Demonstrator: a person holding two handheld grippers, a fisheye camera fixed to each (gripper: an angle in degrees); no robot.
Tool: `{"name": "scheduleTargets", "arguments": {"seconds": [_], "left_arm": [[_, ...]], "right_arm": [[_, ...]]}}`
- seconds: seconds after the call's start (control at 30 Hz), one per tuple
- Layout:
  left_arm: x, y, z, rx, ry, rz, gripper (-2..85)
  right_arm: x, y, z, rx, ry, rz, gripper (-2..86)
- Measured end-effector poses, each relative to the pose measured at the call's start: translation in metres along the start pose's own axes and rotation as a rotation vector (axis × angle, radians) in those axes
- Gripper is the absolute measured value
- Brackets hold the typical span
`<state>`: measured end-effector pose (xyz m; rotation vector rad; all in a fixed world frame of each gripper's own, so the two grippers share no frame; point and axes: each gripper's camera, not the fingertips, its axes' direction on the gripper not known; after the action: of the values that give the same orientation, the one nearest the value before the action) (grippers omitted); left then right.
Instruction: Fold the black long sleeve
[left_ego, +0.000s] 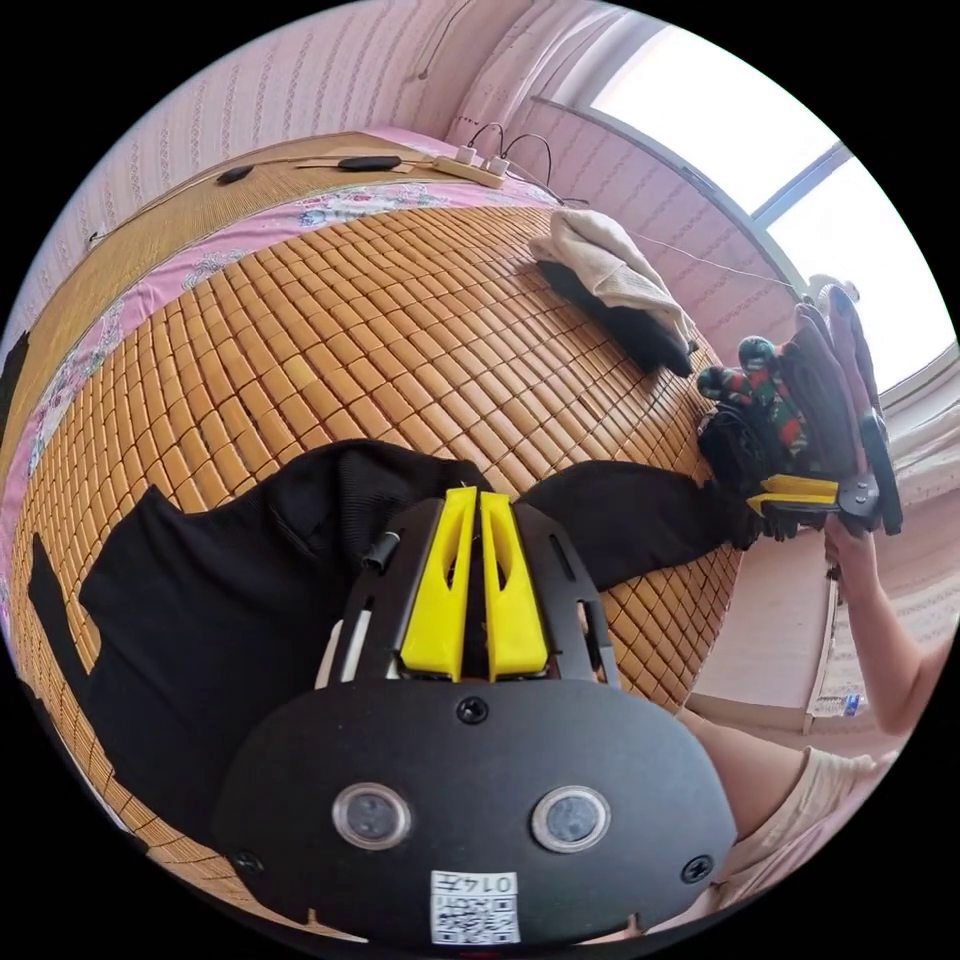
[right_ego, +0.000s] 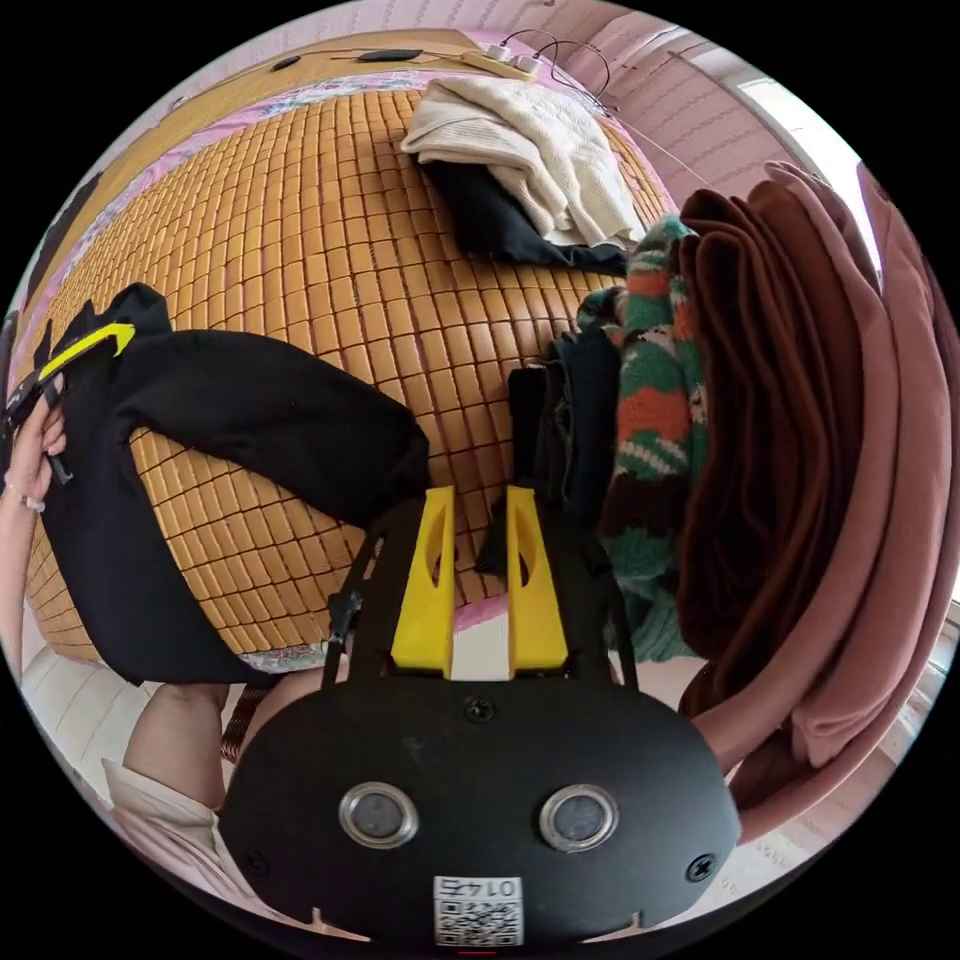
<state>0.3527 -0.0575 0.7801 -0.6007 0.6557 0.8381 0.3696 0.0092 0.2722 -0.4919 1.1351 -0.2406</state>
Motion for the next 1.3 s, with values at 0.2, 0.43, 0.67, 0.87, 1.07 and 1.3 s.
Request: {"name": "scheduleTargets", "arguments": {"seconds": [0.2,0.43,0.67,0.87,1.07,1.3], "left_arm": [[-0.006,-0.008,-0.012,0.023,-0.133,0.015,1.9],[-0.016,-0.018,0.029,-0.146,-0.16,0.01,0.4],[-0.019,-0.01,0.014,-0.062,-0.258,-0.039,-0.9],[-0.044,0.014,-0.008,0.042,-0.191,-0.214,-1.0],[-0.059,0.041,-0.043,0.061,-0.08,-0.238,-0.7],[-0.04,0.15,-0.146,0.149,-0.115,-0.195,-0.3]], "right_arm": [[-0.019,-0.005,0.013,0.017,-0.026,-0.058,4.9],[0.005,0.004,0.02,0.009,-0.056,-0.003,-0.8],[0.036,0.01,-0.002,0.037,-0.093,0.045,-0.9],[0.08,0.017,-0.018,0.058,-0.096,0.147,-0.8],[0.118,0.001,-0.036,0.045,-0.1,0.145,-0.6],[0.129,-0.006,-0.097,0.098,-0.228,-0.022,-0.7]]}}
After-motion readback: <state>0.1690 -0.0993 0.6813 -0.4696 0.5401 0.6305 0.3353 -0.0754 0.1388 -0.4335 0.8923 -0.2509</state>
